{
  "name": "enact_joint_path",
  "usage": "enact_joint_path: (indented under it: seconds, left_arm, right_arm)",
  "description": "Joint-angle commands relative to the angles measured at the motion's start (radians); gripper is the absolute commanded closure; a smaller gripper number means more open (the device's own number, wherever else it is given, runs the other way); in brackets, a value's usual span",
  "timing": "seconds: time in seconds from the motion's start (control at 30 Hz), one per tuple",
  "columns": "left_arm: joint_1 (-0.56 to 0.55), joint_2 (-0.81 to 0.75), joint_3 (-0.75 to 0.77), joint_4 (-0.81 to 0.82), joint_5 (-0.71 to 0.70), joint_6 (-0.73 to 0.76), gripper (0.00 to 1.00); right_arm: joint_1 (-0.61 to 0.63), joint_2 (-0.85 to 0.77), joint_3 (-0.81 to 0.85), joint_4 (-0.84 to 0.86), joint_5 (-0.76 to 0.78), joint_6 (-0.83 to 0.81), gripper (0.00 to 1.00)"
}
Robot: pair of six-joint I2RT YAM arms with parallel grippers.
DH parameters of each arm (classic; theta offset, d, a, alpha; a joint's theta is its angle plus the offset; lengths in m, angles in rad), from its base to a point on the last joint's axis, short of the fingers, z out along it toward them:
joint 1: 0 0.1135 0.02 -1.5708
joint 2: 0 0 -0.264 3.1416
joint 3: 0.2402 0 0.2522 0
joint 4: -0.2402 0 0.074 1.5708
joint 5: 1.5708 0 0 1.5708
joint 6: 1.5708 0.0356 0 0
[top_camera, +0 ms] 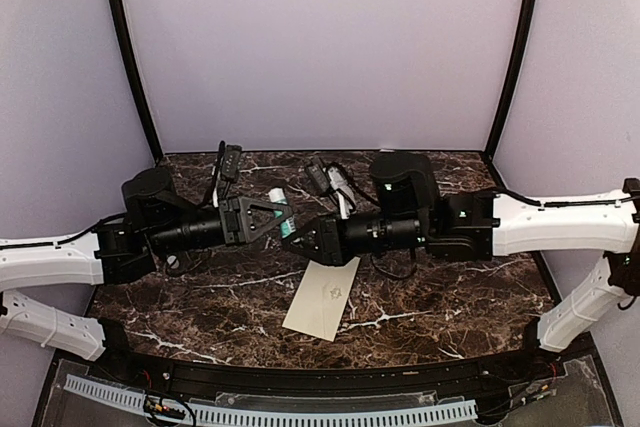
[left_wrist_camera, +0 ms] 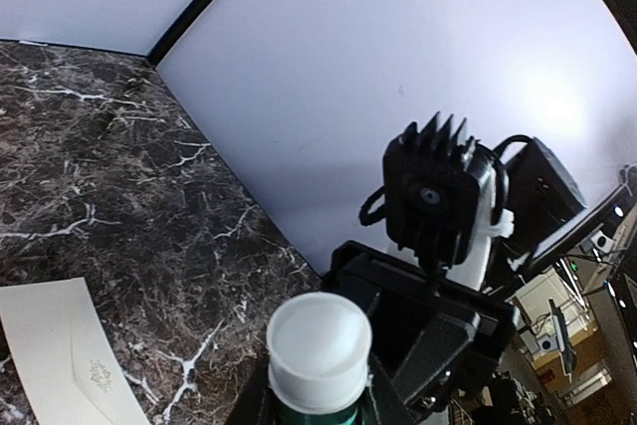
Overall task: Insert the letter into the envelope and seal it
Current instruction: Screw the solid glue.
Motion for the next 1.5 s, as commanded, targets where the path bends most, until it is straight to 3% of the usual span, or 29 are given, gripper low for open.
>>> enact_joint_path:
  seconds: [0.0,0.27,0.5,0.7,0.8,0.9,1.0,1.23,1.47]
  left_arm:
    - [-0.012,0.014,0.016,-0.134,-0.083,0.021,1.0]
    - [-0.012,0.048,-0.012,-0.132,-0.213,-0.076,1.0]
    - [-0.011,0.061,-0.036,-0.085,-0.214,-0.121,1.0]
    - [-0.01,0.034,-0.004,-0.083,-0.181,-0.09,1.0]
    - [-0.009,0.028,0.033,-0.104,-0.137,-0.052,1.0]
    - [-0.006,0.018,0.059,-0.103,-0.091,-0.034,1.0]
    - [-0.001,-0.002,0.052,-0.053,-0.043,-0.013,1.0]
    - [0.001,-0.011,0.02,0.169,0.174,0.016,1.0]
    - [0.0,-0.003,0.02,0.29,0.263,0.009,1.0]
  right_arm:
    - [0.013,0.088,0.163,-0.217,0.309,-0.056,0.9]
    - [0.075,0.316,0.447,-0.493,0.603,-0.047,0.92]
    - [0.091,0.306,0.44,-0.448,0.59,-0.036,0.89]
    - [0.091,0.149,0.269,-0.283,0.487,-0.081,0.7]
    - [0.089,0.055,0.159,-0.193,0.421,-0.083,0.5]
    - [0.066,-0.04,0.032,-0.056,0.284,-0.076,0.36]
    - [0.027,-0.115,-0.078,0.094,0.125,-0.04,0.29]
    - [-0.029,-0.143,-0.197,0.38,-0.154,0.057,0.22]
    - [-0.025,-0.078,-0.161,0.5,-0.274,0.097,0.35]
